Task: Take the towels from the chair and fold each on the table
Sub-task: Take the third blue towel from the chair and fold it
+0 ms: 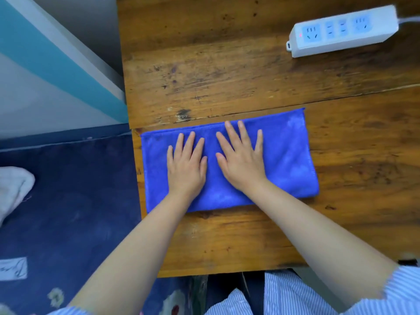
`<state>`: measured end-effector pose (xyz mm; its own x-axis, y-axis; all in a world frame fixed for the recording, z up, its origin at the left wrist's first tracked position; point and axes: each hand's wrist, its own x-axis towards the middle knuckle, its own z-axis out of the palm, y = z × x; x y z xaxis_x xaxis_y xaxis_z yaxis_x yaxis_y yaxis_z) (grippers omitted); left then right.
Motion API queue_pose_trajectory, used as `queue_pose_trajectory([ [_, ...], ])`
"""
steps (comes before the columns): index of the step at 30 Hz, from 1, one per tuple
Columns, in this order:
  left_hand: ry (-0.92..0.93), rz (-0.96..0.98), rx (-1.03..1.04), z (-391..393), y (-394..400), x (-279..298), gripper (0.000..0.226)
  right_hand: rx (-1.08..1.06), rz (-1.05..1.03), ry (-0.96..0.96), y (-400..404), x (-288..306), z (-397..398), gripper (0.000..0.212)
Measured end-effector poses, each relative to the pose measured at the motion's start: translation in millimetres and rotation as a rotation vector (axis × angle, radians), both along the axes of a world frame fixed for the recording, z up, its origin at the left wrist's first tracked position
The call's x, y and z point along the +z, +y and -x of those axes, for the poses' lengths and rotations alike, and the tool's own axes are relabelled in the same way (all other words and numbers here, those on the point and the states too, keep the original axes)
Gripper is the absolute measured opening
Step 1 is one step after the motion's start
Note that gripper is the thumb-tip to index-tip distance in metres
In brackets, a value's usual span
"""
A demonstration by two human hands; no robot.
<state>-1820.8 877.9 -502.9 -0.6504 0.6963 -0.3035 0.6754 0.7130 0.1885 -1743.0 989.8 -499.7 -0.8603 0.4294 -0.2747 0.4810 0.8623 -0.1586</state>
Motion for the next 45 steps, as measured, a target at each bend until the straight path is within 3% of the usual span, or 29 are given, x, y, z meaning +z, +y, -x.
queue_pose_trajectory([
  [3,-0.003,0.016,0.031,2,-7,-7,0.057,-0.009,0.009,-0.034,8,-9,1,0.059],
  [7,-0.03,0.051,0.196,17,-27,-10,0.079,-0.212,0.027,0.01,40,-11,-23,0.073],
  [11,-0.009,0.061,0.301,22,-44,-10,0.061,-0.364,-0.022,-0.067,72,-5,-58,0.065],
  [14,0.002,0.073,0.409,12,-45,-5,0.059,-0.523,-0.011,-0.043,68,7,-73,0.057],
  [18,-0.017,0.018,0.244,-46,-40,7,0.077,-0.281,-0.054,0.061,-3,10,-79,0.059],
  [22,-0.072,0.071,0.235,-80,-45,-6,0.081,-0.121,-0.014,-0.09,-58,-4,-80,0.052],
  [27,-0.038,0.157,0.315,-68,-61,-11,0.088,-0.255,0.081,-0.105,-30,-7,-105,0.067],
  [31,-0.075,0.192,0.314,-64,-62,0,0.063,-0.412,0.039,-0.079,4,-3,-141,0.077],
  [34,-0.06,0.128,0.243,-63,-44,11,0.058,-0.497,0.079,-0.075,7,3,-151,0.068],
  [38,0.004,-0.016,-0.009,-56,0,22,0.054,-0.598,0.111,0.038,-1,14,-142,0.048],
  [45,-0.005,-0.003,-0.256,-41,118,25,0.047,-0.966,0.455,0.111,18,23,-123,0.067],
])
